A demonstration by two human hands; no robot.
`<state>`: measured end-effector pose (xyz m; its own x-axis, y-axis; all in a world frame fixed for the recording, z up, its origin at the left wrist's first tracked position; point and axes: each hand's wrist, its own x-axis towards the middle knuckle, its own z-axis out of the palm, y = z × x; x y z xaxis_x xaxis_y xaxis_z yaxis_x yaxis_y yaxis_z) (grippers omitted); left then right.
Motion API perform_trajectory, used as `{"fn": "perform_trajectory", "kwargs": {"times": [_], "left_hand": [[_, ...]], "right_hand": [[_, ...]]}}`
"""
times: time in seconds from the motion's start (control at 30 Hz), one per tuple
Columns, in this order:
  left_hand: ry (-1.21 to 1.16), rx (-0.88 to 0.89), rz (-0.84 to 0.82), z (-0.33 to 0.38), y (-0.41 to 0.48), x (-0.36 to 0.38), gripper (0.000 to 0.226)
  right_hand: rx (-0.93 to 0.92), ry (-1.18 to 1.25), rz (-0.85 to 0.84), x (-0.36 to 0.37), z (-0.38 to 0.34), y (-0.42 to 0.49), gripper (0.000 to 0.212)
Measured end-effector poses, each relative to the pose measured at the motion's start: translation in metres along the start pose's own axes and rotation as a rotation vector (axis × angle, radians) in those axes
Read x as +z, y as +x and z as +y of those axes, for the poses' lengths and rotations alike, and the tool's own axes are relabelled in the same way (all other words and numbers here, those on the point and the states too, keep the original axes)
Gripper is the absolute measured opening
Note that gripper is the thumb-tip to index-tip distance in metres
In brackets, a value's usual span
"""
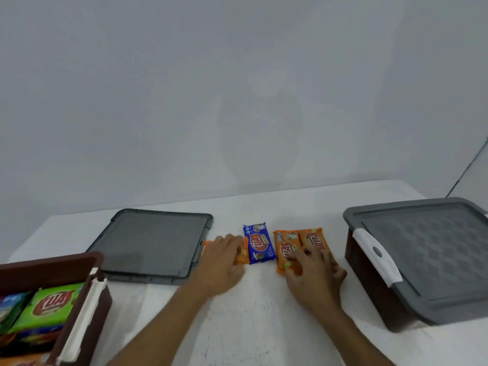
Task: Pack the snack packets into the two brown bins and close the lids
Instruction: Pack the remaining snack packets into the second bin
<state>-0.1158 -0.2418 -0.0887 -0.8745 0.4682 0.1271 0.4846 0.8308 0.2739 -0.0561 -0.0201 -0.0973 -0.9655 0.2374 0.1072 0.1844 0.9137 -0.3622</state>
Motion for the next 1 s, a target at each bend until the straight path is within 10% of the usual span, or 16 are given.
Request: {"fn": "perform_trajectory", "kwargs": {"times": [0.23, 0.77, 1.0], "left_hand": [[0.031, -0.149, -0.190, -0.028, 0.012, -0.016, 0.079], [-0.078, -0.349, -0.144, -0.025, 0.013, -0.037, 0.072], [-0.783, -0.703, 0.055, -0.034, 0.004, -0.047, 0.041]], "right_hand": [[-0.031, -0.033, -0.065, -0.022, -0.002, 0.035, 0.031], [-0.157, -0.001, -0.492, -0.008, -0.066, 0.083, 0.095], [-0.162, -0.018, -0.394, -0.001, -0.074, 0.078, 0.104]]}}
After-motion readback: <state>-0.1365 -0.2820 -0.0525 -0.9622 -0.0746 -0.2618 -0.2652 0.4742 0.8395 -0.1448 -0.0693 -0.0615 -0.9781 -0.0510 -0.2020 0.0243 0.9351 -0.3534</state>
